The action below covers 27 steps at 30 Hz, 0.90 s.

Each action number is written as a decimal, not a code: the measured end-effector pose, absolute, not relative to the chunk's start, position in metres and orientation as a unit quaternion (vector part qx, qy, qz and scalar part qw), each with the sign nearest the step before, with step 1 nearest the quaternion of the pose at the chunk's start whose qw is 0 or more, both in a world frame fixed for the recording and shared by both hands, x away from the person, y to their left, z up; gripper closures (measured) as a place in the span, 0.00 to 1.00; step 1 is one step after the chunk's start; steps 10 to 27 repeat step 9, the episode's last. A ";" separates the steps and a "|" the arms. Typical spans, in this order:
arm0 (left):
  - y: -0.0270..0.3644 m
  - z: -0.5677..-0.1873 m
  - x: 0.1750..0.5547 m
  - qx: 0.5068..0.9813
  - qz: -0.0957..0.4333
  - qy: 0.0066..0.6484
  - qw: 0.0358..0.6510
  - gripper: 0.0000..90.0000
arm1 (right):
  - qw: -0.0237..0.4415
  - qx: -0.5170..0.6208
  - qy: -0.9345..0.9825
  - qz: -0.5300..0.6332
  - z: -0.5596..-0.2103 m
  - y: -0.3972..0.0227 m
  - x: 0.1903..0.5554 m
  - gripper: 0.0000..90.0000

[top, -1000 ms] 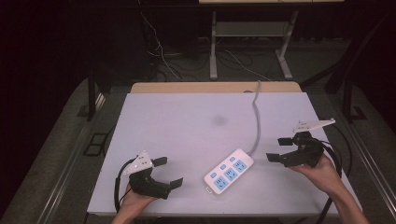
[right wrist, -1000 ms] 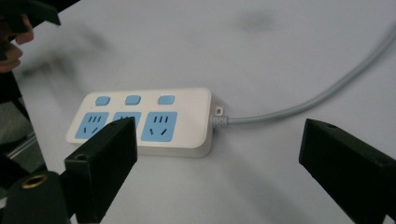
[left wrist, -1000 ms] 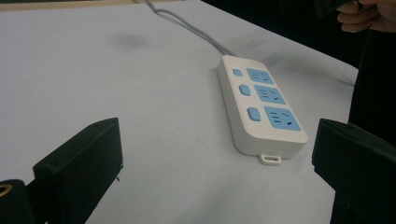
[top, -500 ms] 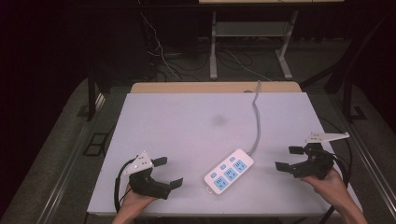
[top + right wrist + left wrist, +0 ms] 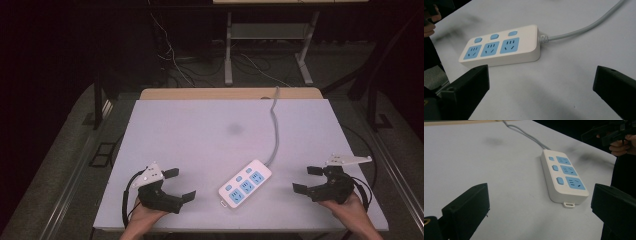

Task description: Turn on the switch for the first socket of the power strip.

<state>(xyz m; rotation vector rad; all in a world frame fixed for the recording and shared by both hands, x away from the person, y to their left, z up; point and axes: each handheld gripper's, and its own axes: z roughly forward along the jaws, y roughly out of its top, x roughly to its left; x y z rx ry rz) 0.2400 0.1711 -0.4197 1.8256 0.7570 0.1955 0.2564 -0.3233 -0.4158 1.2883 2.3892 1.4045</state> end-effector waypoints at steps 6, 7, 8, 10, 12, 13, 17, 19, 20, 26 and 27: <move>0.172 -0.420 0.241 0.771 0.083 0.320 0.545 0.00 | 0.042 0.424 0.780 0.459 -0.430 -0.322 0.251 0.00; 0.172 -0.420 0.241 0.771 0.083 0.320 0.545 0.00 | 0.041 0.424 0.781 0.457 -0.432 -0.322 0.250 0.00; 0.171 -0.420 0.241 0.771 0.082 0.321 0.544 0.00 | 0.041 0.425 0.782 0.454 -0.433 -0.322 0.250 0.00; 0.171 -0.420 0.241 0.771 0.082 0.321 0.544 0.00 | 0.042 0.423 0.783 0.454 -0.434 -0.322 0.250 0.00; 0.171 -0.420 0.241 0.771 0.082 0.321 0.544 0.00 | 0.042 0.423 0.783 0.454 -0.434 -0.322 0.250 0.00; 0.171 -0.420 0.241 0.771 0.082 0.321 0.544 0.00 | 0.042 0.423 0.783 0.454 -0.434 -0.322 0.250 0.00; 0.171 -0.420 0.241 0.771 0.082 0.321 0.544 0.00 | 0.042 0.423 0.783 0.454 -0.434 -0.322 0.250 0.00; 0.171 -0.420 0.241 0.771 0.082 0.321 0.544 0.00 | 0.042 0.423 0.783 0.454 -0.434 -0.322 0.250 0.00; 0.171 -0.420 0.241 0.771 0.082 0.321 0.544 0.00 | 0.042 0.423 0.783 0.454 -0.434 -0.322 0.250 0.00; 0.171 -0.420 0.241 0.771 0.082 0.321 0.544 0.00 | 0.042 0.423 0.783 0.454 -0.434 -0.322 0.250 0.00; 0.171 -0.420 0.241 0.771 0.082 0.321 0.544 0.00 | 0.042 0.423 0.783 0.454 -0.434 -0.322 0.250 0.00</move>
